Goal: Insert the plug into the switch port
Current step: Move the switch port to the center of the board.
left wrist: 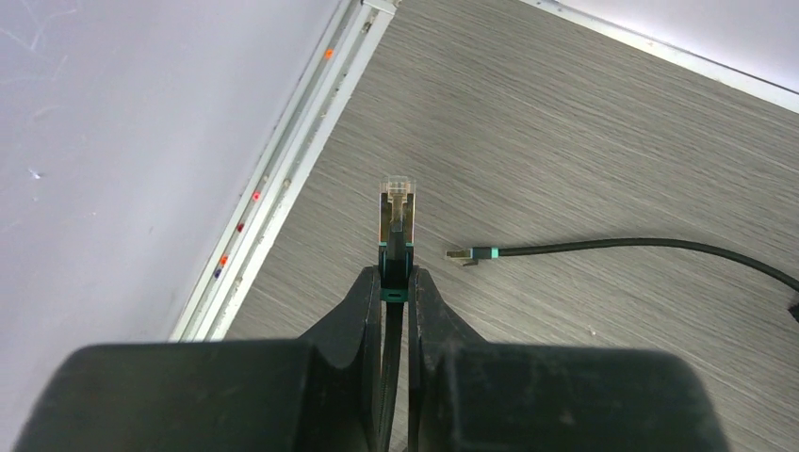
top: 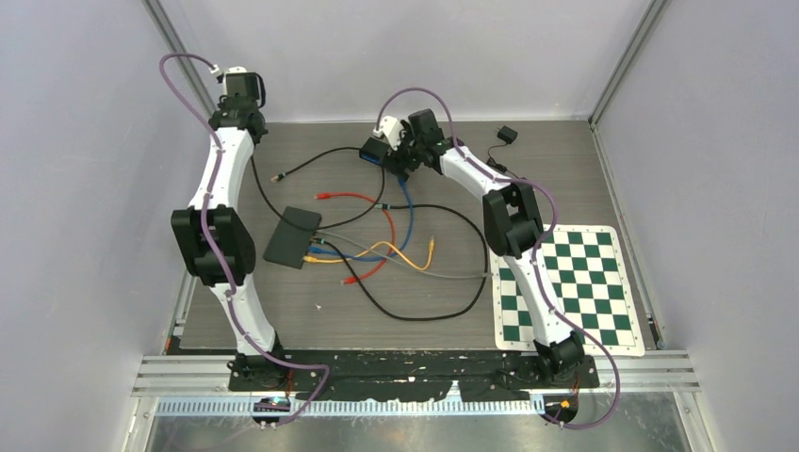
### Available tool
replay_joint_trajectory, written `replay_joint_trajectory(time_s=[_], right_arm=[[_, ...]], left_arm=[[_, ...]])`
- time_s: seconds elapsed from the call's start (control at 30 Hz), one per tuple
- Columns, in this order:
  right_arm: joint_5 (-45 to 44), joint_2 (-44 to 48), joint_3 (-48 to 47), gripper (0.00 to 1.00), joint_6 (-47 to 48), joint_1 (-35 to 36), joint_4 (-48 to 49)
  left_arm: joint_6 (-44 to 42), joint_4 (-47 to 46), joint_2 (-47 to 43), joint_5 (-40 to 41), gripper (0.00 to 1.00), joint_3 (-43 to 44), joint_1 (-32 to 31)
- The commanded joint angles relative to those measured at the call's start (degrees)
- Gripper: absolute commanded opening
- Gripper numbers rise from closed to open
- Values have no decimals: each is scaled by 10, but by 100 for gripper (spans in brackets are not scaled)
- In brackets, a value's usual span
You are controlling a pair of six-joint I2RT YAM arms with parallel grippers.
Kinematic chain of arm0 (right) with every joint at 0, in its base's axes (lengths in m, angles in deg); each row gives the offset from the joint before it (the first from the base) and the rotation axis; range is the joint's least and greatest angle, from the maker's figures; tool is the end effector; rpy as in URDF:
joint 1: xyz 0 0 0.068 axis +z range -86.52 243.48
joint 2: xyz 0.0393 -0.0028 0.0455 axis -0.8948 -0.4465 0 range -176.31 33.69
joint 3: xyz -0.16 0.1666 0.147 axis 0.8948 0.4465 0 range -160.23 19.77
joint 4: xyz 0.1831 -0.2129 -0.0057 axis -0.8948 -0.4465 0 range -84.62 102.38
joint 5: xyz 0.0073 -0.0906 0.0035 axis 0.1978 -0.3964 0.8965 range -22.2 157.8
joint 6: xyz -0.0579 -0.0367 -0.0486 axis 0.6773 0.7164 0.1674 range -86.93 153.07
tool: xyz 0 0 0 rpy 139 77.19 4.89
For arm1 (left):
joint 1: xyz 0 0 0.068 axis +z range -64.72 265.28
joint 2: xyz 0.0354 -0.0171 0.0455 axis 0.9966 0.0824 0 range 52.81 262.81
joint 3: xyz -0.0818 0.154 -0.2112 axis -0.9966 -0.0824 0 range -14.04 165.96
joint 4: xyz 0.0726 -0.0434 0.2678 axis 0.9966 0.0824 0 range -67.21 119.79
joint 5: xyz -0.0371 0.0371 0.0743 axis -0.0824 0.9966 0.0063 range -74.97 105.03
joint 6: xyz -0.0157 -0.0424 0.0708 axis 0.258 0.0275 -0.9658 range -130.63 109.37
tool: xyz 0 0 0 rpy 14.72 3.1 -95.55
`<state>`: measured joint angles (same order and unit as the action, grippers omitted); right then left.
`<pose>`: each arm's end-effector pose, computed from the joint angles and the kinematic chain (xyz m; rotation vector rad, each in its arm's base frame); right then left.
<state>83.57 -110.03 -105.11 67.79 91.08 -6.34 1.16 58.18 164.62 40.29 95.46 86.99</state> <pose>0.5396 0.3046 0.1530 -1.2682 1.8072 0.2370 0.4963 0.0461 0.3229 -0.4923 2.1270 0.3908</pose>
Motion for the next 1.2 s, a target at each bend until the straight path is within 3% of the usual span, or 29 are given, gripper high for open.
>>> replay_joint_trajectory(time_s=[0.0,0.2,0.43,0.67,0.8,0.93,0.97,1.0,1.03,1.17], right_arm=[[-11,-1,-46,89,66,-7,14],[19,-27,-78,93,184,6,-54],[-25,-51,-85,96,289,25,-108],[-12,-76,-132,88,332,28,-181],[15,-62,-128,81,333,24,-222],[51,-34,-121,73,271,12,-254],[70,-24,-121,64,238,5,-261],[77,-19,-119,48,222,2,-261],[73,-7,-110,42,193,-2,-252],[25,19,-77,33,105,-3,-207]], left_arm=[[2,-6,0,-3,0,11,9],[5,-10,6,-27,0,22,12],[18,-19,-5,-70,0,-7,12],[12,-24,-12,-74,0,-28,11],[16,-39,-28,-81,0,-53,11],[22,-31,-34,-93,0,-56,11],[24,-28,-36,-96,0,-58,11],[26,-27,-38,-98,0,-60,11],[28,-27,-43,-101,0,-62,12],[30,-32,-66,-104,0,-85,11]])
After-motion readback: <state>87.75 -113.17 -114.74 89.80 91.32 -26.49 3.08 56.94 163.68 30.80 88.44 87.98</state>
